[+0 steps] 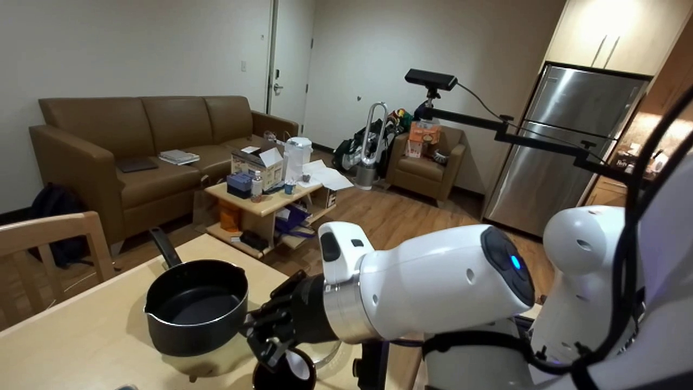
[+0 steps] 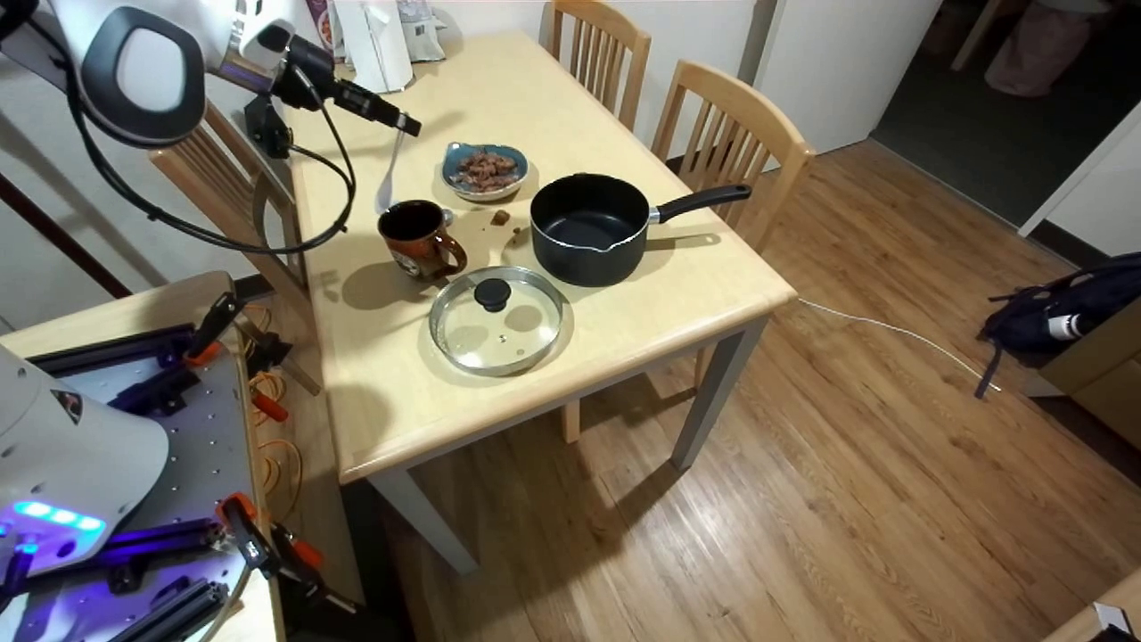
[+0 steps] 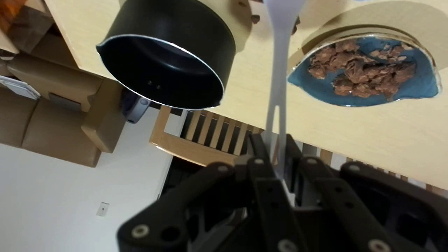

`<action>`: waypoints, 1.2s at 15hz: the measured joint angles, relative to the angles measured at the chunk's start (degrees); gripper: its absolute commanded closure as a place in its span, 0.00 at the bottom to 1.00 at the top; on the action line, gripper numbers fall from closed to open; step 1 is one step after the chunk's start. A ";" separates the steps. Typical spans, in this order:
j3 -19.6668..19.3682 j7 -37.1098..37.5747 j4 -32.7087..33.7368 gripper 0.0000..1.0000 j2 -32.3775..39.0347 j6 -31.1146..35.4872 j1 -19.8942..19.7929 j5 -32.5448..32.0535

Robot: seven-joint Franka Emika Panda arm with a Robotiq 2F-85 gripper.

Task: Remove the spoon from the bowl and put it in the mug

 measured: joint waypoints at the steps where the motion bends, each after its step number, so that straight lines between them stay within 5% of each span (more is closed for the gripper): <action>1: -0.33 0.00 0.87 0.96 0.14 0.00 0.16 -1.65; 3: -0.80 0.00 2.68 0.96 0.39 0.00 0.27 -5.20; 4: -0.91 0.00 3.43 0.85 0.42 0.00 0.25 -6.73; 7: -0.44 -1.16 4.86 0.85 0.42 -0.01 0.13 -6.72; 8: -0.39 -1.21 4.92 0.96 0.42 -0.01 0.13 -6.72; 18: -3.42 -9.19 7.18 0.96 0.72 0.20 0.43 -6.72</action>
